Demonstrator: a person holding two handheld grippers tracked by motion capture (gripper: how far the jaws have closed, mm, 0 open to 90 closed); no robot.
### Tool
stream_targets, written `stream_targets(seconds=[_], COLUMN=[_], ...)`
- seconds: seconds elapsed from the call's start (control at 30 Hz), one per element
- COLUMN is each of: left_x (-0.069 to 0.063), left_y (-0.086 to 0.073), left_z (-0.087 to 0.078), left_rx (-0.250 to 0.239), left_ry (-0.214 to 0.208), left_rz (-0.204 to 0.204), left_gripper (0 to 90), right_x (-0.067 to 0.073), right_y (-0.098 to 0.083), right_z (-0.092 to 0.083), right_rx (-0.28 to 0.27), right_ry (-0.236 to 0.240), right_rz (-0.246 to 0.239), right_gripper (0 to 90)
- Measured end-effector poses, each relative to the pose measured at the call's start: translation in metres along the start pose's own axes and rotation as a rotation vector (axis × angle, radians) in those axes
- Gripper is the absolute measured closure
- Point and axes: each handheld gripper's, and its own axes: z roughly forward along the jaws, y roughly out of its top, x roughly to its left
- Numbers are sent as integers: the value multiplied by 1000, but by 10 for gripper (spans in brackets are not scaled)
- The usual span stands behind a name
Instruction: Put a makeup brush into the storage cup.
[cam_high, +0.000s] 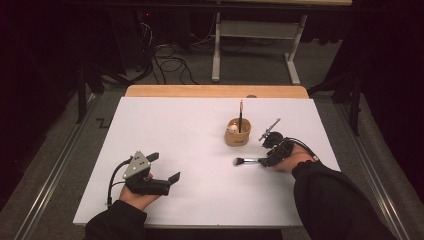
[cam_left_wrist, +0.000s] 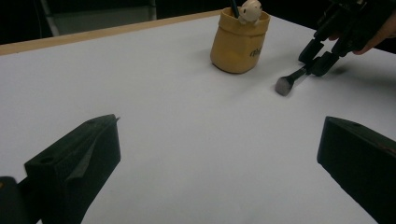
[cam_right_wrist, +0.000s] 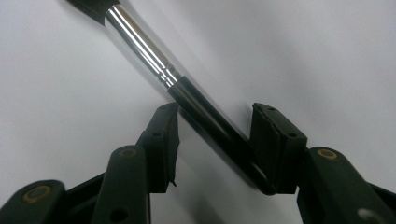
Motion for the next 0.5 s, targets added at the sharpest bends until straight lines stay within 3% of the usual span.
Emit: stream_targets(seconds=[0.5], left_x=[0], left_y=[0], left_z=[0], left_rx=[1], left_ry=[2], left_rz=[0], left_gripper=[2], right_x=[1], right_y=[-2], right_z=[-1], right_rx=[-1], right_ry=[7], right_rz=[-25], right_gripper=[682])
